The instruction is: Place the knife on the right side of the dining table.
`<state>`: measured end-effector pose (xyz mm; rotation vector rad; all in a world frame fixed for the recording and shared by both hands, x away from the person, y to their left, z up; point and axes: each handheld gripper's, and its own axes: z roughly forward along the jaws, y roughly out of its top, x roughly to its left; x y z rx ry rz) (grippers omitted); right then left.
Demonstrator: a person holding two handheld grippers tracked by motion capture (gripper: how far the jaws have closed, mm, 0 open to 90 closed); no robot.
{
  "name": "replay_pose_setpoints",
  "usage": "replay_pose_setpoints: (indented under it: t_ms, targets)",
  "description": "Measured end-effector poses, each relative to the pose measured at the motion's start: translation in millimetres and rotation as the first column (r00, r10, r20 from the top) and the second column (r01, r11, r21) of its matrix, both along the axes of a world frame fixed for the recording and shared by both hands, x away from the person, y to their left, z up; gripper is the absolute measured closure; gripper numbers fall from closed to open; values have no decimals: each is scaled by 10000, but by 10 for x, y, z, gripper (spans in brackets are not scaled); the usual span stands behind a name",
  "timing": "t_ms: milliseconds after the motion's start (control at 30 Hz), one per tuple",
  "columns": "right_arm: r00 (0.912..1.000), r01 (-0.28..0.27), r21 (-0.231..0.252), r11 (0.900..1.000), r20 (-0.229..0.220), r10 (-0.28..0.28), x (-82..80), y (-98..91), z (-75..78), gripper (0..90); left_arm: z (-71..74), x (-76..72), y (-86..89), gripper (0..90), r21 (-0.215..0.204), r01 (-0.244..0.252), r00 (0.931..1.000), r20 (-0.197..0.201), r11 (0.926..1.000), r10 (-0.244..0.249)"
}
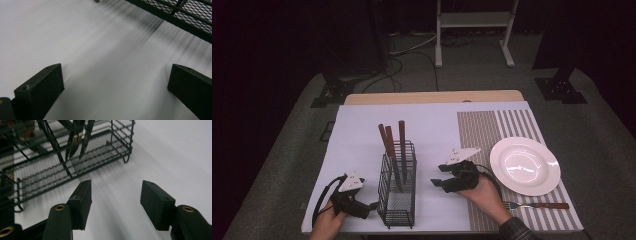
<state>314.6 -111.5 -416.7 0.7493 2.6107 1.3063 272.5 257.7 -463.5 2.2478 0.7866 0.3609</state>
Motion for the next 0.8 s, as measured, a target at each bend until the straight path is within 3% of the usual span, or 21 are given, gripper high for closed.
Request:
replay_pose_setpoints:
  t_ms: [500,800]
  targets:
    - [9995,-105,1211,9926,324,67,161,66,480,423,0,-1,-1,0,-14,-3,10000,1,10000,3]
    - [9984,-317,1647,9858,506,236,240,174,644,416,1,-3,0,0,3,1,10000,-4,10000,-1]
